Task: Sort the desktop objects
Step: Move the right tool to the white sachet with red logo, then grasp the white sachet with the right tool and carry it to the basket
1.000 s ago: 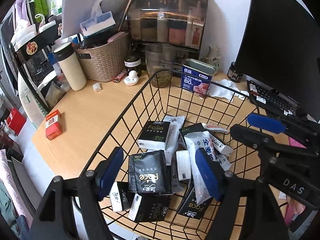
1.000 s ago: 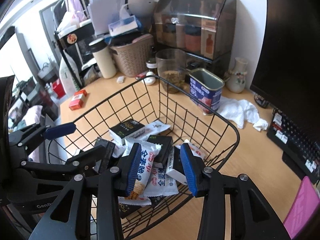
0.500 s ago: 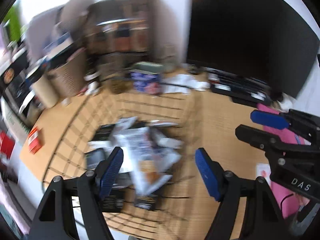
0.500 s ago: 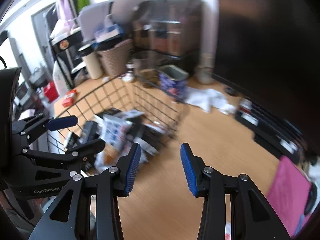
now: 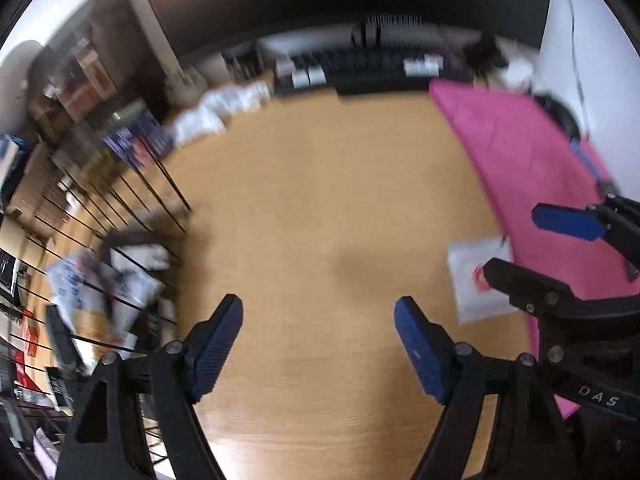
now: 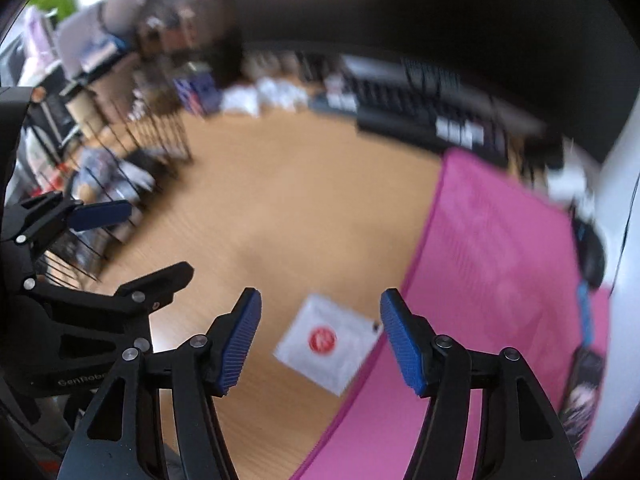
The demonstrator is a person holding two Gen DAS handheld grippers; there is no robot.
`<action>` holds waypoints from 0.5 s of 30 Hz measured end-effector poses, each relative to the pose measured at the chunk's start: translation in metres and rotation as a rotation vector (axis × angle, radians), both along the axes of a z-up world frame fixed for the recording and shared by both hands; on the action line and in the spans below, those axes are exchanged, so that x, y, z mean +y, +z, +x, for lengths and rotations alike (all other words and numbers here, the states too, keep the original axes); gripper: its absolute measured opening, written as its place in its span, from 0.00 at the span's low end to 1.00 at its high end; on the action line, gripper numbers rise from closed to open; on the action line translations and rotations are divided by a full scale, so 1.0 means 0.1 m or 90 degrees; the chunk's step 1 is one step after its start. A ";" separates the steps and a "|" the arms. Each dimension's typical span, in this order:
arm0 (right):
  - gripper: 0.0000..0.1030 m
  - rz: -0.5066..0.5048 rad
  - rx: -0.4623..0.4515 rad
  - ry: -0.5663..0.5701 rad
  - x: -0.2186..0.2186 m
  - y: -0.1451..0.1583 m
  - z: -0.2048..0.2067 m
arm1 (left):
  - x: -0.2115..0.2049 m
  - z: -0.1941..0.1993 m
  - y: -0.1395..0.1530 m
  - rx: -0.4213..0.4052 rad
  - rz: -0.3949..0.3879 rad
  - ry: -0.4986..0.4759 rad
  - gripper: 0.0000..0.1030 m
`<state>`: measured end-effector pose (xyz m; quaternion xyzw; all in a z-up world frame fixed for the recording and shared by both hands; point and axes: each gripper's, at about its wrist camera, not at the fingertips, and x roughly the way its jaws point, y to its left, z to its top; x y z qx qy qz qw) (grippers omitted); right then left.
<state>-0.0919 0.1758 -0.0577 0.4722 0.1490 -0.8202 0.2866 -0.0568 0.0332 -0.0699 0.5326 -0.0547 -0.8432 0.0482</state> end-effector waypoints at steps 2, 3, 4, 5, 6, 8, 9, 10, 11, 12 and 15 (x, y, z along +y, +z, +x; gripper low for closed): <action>0.60 0.015 -0.006 -0.003 0.02 -0.16 -0.01 | 0.02 0.00 -0.15 -0.020 -0.004 0.000 0.78; 0.60 0.023 -0.005 -0.002 0.01 -0.23 -0.01 | 0.03 0.00 -0.20 -0.027 -0.003 -0.001 0.78; 0.60 0.031 -0.004 -0.001 0.01 -0.29 0.00 | 0.04 0.01 -0.23 -0.032 -0.001 0.000 0.78; 0.60 0.036 -0.005 -0.001 0.01 -0.33 0.00 | 0.03 0.01 -0.27 -0.037 0.003 0.002 0.78; 0.60 0.042 -0.005 -0.001 0.00 -0.36 0.00 | 0.02 0.01 -0.30 -0.041 0.005 0.004 0.78; 0.60 0.058 -0.005 -0.003 -0.03 -0.42 0.00 | 0.01 0.01 -0.30 -0.034 0.011 0.007 0.78; 0.62 0.060 -0.002 -0.004 -0.04 -0.44 0.01 | 0.00 0.02 -0.31 -0.035 0.015 0.008 0.78; 0.65 0.061 0.000 -0.001 -0.05 -0.46 0.01 | -0.02 0.02 -0.31 -0.033 0.021 0.009 0.79; 0.68 0.061 0.002 0.004 -0.06 -0.47 0.01 | -0.04 0.01 -0.31 -0.032 0.024 0.012 0.79; 0.72 0.062 0.002 0.009 -0.08 -0.49 0.02 | -0.05 0.00 -0.32 -0.030 0.021 0.014 0.80; 0.75 0.065 0.006 0.011 -0.11 -0.51 0.03 | -0.09 -0.04 -0.33 -0.030 0.024 0.019 0.82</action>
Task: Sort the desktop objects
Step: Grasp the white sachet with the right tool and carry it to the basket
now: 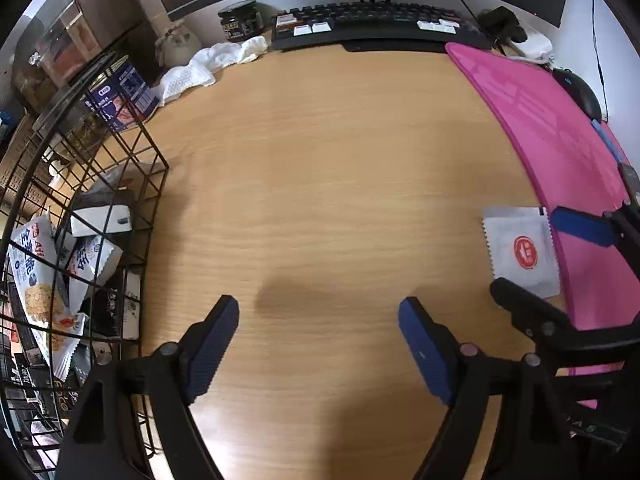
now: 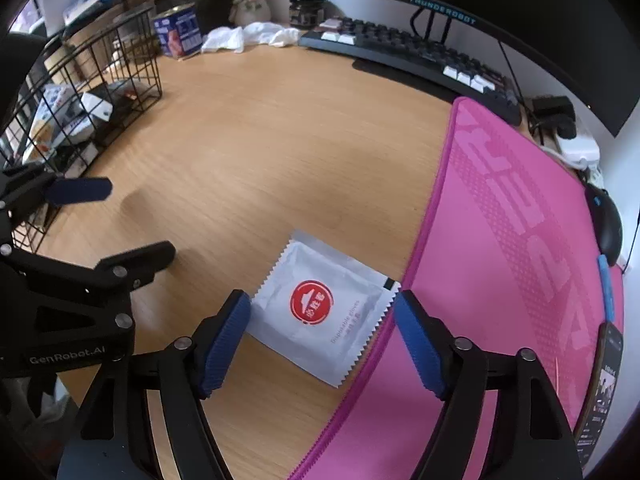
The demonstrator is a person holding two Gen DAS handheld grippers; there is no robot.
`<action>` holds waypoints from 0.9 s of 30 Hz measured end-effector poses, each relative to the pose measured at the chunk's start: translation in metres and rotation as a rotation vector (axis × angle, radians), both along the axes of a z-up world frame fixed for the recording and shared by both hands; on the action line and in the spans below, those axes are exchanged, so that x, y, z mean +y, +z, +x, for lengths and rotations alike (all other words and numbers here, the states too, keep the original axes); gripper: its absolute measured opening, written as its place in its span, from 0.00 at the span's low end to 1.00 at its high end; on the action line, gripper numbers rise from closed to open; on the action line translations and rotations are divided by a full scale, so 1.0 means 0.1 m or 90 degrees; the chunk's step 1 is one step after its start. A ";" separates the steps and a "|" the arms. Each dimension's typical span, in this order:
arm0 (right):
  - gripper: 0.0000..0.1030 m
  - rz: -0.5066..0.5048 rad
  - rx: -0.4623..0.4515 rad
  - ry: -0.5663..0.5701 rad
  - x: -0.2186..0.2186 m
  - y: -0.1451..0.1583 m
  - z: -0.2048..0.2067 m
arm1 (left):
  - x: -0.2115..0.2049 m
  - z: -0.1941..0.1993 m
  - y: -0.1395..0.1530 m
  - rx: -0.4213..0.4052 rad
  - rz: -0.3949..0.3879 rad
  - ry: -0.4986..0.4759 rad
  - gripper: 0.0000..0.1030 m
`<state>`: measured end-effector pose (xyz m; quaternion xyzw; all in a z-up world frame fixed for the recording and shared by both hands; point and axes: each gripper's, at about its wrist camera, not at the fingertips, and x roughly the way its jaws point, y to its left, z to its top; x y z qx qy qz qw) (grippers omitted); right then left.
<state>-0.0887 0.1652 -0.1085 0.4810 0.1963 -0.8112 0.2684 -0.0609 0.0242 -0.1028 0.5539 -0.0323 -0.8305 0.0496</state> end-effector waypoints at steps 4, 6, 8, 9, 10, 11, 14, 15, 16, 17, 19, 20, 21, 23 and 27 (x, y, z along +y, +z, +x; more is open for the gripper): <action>0.64 0.003 0.005 -0.003 0.01 0.01 0.00 | -0.02 -0.01 -0.01 -0.004 0.024 -0.001 0.82; 0.49 -0.013 -0.009 0.003 0.02 0.03 0.00 | -0.03 -0.02 -0.03 -0.006 0.034 -0.002 0.83; 0.47 -0.015 -0.015 0.003 0.01 0.04 0.00 | -0.03 -0.02 -0.03 -0.006 0.039 -0.001 0.83; 0.29 -0.016 -0.013 0.003 0.01 0.05 0.00 | -0.02 -0.02 -0.03 -0.007 0.039 -0.002 0.83; 0.16 -0.014 -0.011 -0.001 0.01 0.06 0.00 | -0.02 -0.02 -0.03 -0.008 0.038 -0.003 0.83; 0.15 -0.009 -0.010 -0.006 0.00 0.06 0.00 | -0.01 -0.02 -0.03 -0.008 0.037 -0.004 0.83; 0.12 -0.012 -0.015 -0.010 0.00 0.07 -0.02 | 0.01 -0.02 -0.02 -0.012 0.026 -0.007 0.83; 0.11 -0.021 -0.022 -0.011 0.01 0.07 -0.03 | 0.02 -0.02 0.00 -0.010 0.016 -0.008 0.83; 0.10 -0.032 -0.030 -0.011 0.02 0.09 -0.04 | 0.03 -0.01 0.02 -0.005 0.007 -0.008 0.83; 0.10 -0.040 -0.035 -0.010 0.03 0.10 -0.04 | 0.04 -0.01 0.07 0.002 -0.001 -0.010 0.83; 0.09 -0.051 -0.039 -0.007 0.02 0.16 -0.04 | 0.04 0.02 0.20 0.021 -0.005 -0.014 0.83; 0.09 -0.056 -0.036 -0.003 0.00 0.21 -0.03 | 0.04 0.03 0.28 0.032 -0.005 -0.014 0.83; 0.09 -0.061 -0.031 0.001 -0.02 0.27 -0.02 | 0.02 0.04 0.37 0.046 -0.006 -0.014 0.83; 0.09 -0.081 -0.016 0.016 -0.08 0.48 0.01 | -0.03 0.08 0.59 0.079 -0.012 -0.007 0.83; 0.09 -0.120 0.037 0.058 -0.30 1.01 0.11 | -0.26 0.22 1.09 0.150 -0.030 0.021 0.83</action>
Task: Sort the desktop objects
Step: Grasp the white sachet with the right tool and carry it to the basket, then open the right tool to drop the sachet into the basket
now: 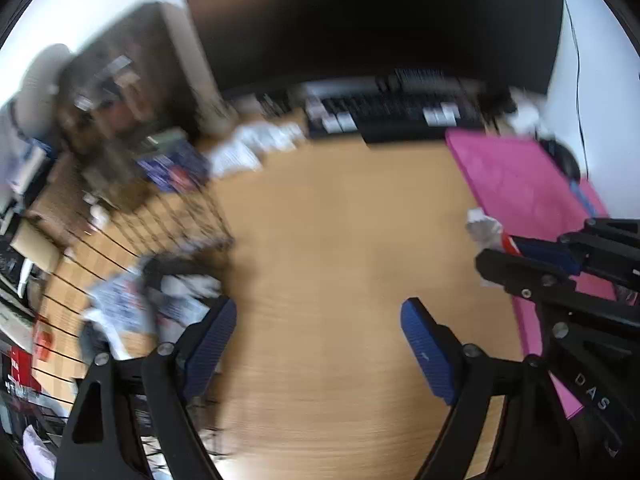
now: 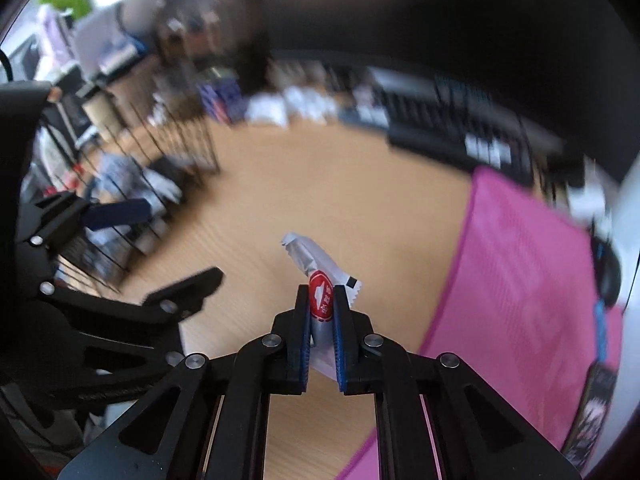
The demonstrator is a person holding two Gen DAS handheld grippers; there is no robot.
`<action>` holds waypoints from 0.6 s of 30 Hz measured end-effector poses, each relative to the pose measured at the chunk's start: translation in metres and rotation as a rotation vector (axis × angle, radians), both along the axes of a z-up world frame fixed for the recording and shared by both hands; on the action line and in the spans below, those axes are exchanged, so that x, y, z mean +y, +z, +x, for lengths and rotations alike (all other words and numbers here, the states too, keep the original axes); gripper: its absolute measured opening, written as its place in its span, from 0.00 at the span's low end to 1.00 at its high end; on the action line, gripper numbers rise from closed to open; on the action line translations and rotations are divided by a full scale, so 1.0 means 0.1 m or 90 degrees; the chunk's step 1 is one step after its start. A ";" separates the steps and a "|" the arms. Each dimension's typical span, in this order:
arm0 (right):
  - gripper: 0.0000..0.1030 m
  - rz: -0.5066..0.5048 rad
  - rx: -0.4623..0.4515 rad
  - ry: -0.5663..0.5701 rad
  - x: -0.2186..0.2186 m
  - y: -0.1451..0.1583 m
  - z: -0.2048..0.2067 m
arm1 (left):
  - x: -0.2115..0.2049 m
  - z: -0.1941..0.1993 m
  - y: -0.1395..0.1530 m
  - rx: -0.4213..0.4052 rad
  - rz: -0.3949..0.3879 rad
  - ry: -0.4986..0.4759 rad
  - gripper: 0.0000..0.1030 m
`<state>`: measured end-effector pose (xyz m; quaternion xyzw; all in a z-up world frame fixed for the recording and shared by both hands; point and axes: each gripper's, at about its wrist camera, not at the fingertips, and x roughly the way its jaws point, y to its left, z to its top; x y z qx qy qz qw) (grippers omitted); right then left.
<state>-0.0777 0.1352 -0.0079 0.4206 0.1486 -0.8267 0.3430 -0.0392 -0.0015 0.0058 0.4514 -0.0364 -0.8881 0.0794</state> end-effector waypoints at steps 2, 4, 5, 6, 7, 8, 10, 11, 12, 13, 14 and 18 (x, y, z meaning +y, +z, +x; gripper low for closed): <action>0.09 -0.021 0.028 0.032 -0.21 0.29 0.08 | -0.20 0.11 0.22 0.037 -0.020 0.036 0.83; 0.09 -0.041 0.048 0.071 -0.45 0.52 0.18 | -0.45 0.22 0.37 0.055 -0.028 0.075 0.83; 0.09 -0.050 0.056 0.092 -0.59 0.61 0.24 | -0.61 0.28 0.42 0.059 -0.027 0.096 0.83; 0.09 -0.056 0.064 0.111 -0.73 0.68 0.30 | -0.77 0.34 0.45 0.061 -0.024 0.119 0.83; 0.09 -0.060 0.071 0.133 -0.91 0.74 0.36 | -0.93 0.40 0.46 0.060 -0.020 0.141 0.83; 0.09 -0.061 0.075 0.150 -1.09 0.77 0.41 | -1.09 0.47 0.45 0.058 -0.016 0.166 0.83; 0.10 -0.055 0.071 0.187 -1.45 0.76 0.51 | -1.44 0.60 0.40 0.049 -0.008 0.220 0.83; 0.10 -0.052 0.067 0.205 -1.62 0.74 0.56 | -1.57 0.65 0.37 0.045 -0.005 0.242 0.83; 0.10 -0.050 0.065 0.220 -1.76 0.72 0.59 | -1.69 0.72 0.34 0.040 -0.002 0.263 0.83; 0.10 -0.048 0.064 0.233 -1.90 0.70 0.64 | -1.80 0.76 0.31 0.034 -0.001 0.280 0.83; 0.10 -0.046 0.063 0.245 -2.01 0.67 0.69 | -1.91 0.81 0.29 0.027 -0.004 0.296 0.83; 0.10 -0.044 0.041 0.268 -2.26 0.51 0.76 | -2.17 0.87 0.19 0.023 0.008 0.339 0.83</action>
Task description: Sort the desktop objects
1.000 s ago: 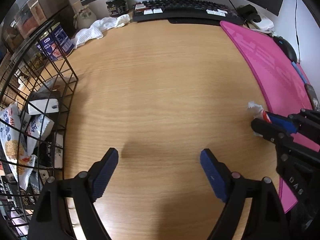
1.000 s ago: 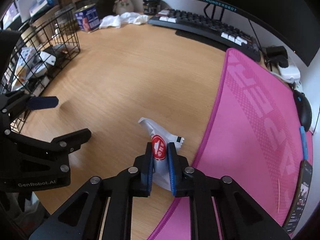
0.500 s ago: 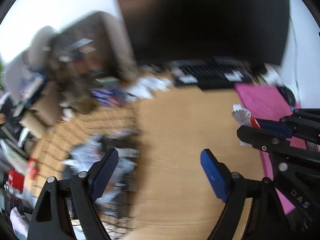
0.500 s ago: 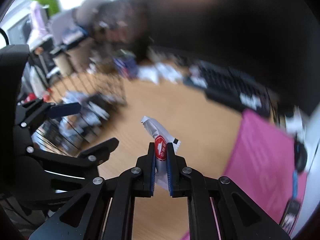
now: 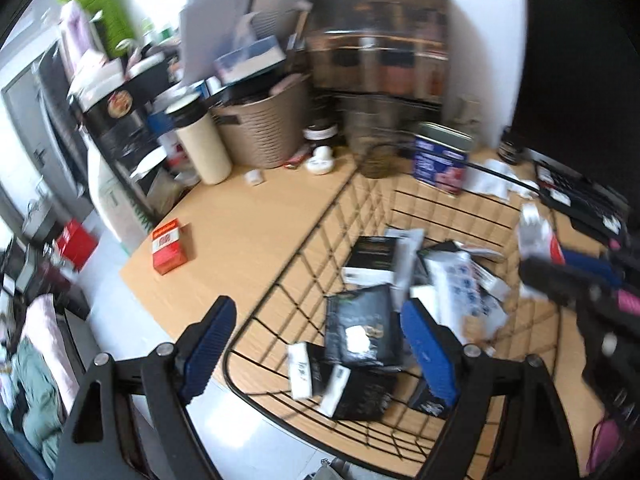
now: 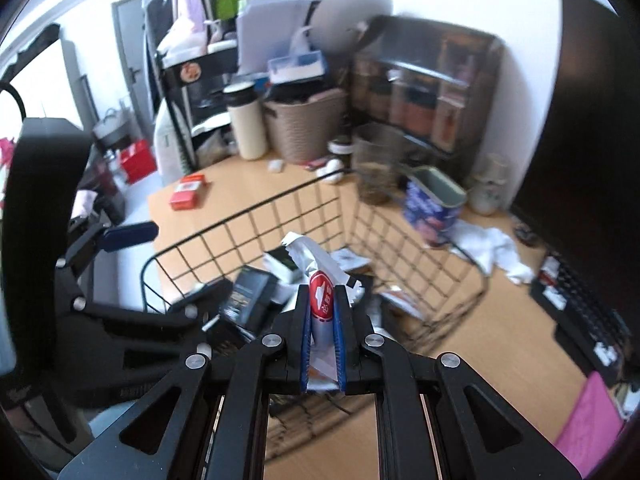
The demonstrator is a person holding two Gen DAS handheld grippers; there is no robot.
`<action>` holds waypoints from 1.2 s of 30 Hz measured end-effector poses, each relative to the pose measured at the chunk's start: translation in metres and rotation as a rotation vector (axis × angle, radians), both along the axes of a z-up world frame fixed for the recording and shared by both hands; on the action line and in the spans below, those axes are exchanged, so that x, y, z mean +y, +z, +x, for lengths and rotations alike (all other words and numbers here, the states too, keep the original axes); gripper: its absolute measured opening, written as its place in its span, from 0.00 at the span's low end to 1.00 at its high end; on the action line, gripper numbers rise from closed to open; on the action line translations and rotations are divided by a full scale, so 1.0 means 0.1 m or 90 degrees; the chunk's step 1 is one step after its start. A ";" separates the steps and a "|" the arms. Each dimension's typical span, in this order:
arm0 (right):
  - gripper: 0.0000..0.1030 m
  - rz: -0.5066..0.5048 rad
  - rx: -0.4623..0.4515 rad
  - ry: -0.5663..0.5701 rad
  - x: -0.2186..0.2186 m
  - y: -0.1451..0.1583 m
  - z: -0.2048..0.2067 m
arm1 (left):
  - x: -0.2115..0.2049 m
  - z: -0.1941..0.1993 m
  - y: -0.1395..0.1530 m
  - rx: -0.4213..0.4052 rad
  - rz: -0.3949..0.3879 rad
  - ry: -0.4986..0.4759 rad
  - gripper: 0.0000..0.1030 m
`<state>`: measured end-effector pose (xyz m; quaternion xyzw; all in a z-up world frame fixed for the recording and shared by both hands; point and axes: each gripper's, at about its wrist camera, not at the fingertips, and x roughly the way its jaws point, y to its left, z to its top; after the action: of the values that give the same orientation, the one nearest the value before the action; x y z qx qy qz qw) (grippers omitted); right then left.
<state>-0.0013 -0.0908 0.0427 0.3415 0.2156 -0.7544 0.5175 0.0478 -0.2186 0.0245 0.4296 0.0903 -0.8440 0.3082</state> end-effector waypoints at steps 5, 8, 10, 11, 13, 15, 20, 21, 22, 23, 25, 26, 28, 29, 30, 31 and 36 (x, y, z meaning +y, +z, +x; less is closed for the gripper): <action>0.11 0.021 -0.016 -0.006 -0.03 -0.21 -0.08 | 0.05 -0.10 -0.14 -0.025 0.000 -0.029 0.83; 0.15 0.022 -0.022 -0.002 -0.05 -0.25 -0.10 | 0.15 -0.15 -0.18 -0.038 -0.012 -0.046 0.83; 0.16 0.014 -0.024 0.000 -0.04 -0.25 -0.10 | 0.17 -0.17 -0.19 -0.044 -0.018 -0.046 0.83; 0.20 0.012 -0.025 -0.001 -0.04 -0.25 -0.10 | 0.17 -0.17 -0.19 -0.044 -0.020 -0.041 0.83; 0.32 0.010 -0.021 -0.012 -0.03 -0.24 -0.13 | 0.13 -0.16 -0.17 -0.037 -0.014 -0.035 0.83; 0.41 0.008 -0.018 -0.025 -0.01 -0.22 -0.16 | 0.10 -0.14 -0.15 -0.027 0.003 -0.037 0.83; 0.58 0.011 -0.004 -0.056 0.04 -0.15 -0.21 | 0.10 -0.11 -0.11 -0.018 0.019 -0.048 0.83; 0.59 0.010 -0.005 -0.057 0.05 -0.14 -0.22 | 0.12 -0.11 -0.10 -0.016 0.022 -0.051 0.83; 0.59 0.011 -0.007 -0.059 0.07 -0.12 -0.22 | 0.14 -0.10 -0.07 -0.010 0.028 -0.060 0.83; 0.59 0.010 -0.007 -0.062 0.10 -0.09 -0.21 | 0.18 -0.09 -0.04 -0.001 0.035 -0.072 0.83; 0.59 0.004 -0.002 -0.068 0.24 -0.04 -0.19 | 0.26 -0.07 0.03 0.021 0.046 -0.091 0.83; 0.59 0.002 0.000 -0.071 0.32 -0.03 -0.17 | 0.31 -0.06 0.06 0.030 0.051 -0.099 0.83; 0.59 0.002 0.004 -0.090 0.51 -0.03 -0.15 | 0.46 -0.05 0.11 0.047 0.060 -0.126 0.83; 0.59 0.002 0.006 -0.104 0.63 -0.02 -0.14 | 0.57 -0.05 0.14 0.055 0.065 -0.146 0.83; 0.59 0.005 0.013 -0.119 0.75 -0.01 -0.11 | 0.68 -0.05 0.16 0.062 0.071 -0.166 0.83; 0.59 0.008 0.021 -0.137 0.88 0.00 -0.09 | 0.81 -0.05 0.18 0.068 0.079 -0.187 0.83; 0.62 -0.013 0.035 -0.232 1.70 0.09 0.04 | 1.40 -0.04 0.18 0.074 0.117 -0.279 0.83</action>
<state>0.0025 0.0791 0.0513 0.3488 0.1571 -0.8468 0.3696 0.0439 -0.0785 0.0427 0.4160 0.0889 -0.9021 0.0718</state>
